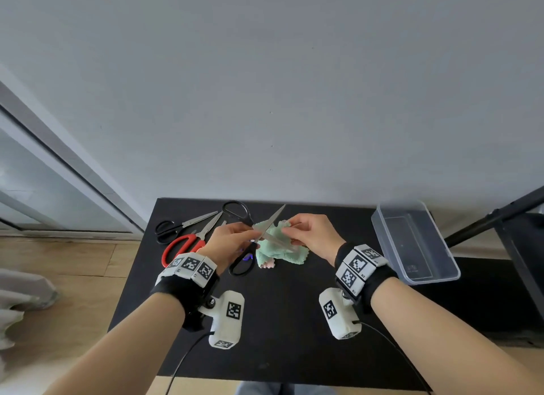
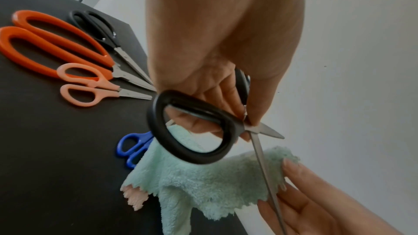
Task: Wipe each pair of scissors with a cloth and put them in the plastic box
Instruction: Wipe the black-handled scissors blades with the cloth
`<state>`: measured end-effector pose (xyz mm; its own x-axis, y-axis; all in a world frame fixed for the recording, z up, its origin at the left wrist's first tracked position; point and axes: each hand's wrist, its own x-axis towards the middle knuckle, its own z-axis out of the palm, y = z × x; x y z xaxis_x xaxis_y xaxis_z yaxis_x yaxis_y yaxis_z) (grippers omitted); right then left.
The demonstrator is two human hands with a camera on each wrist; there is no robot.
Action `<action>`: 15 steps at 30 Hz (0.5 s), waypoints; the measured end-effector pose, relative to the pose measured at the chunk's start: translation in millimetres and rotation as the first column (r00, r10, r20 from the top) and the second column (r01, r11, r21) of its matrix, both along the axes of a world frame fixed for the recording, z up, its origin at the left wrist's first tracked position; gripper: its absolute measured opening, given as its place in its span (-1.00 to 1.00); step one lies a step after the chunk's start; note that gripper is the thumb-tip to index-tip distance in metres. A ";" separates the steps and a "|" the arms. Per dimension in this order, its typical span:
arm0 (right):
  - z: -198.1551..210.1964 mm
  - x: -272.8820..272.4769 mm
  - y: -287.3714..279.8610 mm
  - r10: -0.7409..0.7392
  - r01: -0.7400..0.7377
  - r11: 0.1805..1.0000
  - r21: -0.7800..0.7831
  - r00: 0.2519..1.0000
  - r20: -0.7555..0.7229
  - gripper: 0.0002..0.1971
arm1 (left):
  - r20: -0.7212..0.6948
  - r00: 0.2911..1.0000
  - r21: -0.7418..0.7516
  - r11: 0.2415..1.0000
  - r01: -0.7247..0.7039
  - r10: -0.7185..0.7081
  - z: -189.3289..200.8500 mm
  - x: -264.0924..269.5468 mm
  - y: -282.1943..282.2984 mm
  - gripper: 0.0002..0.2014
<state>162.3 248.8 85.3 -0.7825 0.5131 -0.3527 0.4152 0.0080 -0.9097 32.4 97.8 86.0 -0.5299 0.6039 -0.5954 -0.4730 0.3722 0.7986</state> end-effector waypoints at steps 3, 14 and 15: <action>8.8 -1.7 -1.0 0.051 -0.050 0.998 0.024 0.998 -0.042 -0.99 | -0.034 0.999 0.030 0.999 0.023 -0.022 12.2 2.8 7.2 -0.93; 18.9 -9.0 -3.4 -0.040 0.040 0.999 0.007 0.999 0.025 -0.81 | -0.156 0.987 0.035 0.999 0.039 -0.033 23.3 7.5 14.6 -0.85; 18.1 -9.5 -3.5 -0.038 0.039 0.999 -0.007 0.999 0.036 -0.80 | -0.159 0.987 0.035 0.999 0.041 -0.035 23.6 7.6 14.8 -0.85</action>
<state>152.9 245.4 103.4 -0.7488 0.5397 -0.3848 0.4479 -0.0161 -0.8940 40.0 112.6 109.6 -0.5920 0.6461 -0.4817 -0.3257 0.3550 0.8763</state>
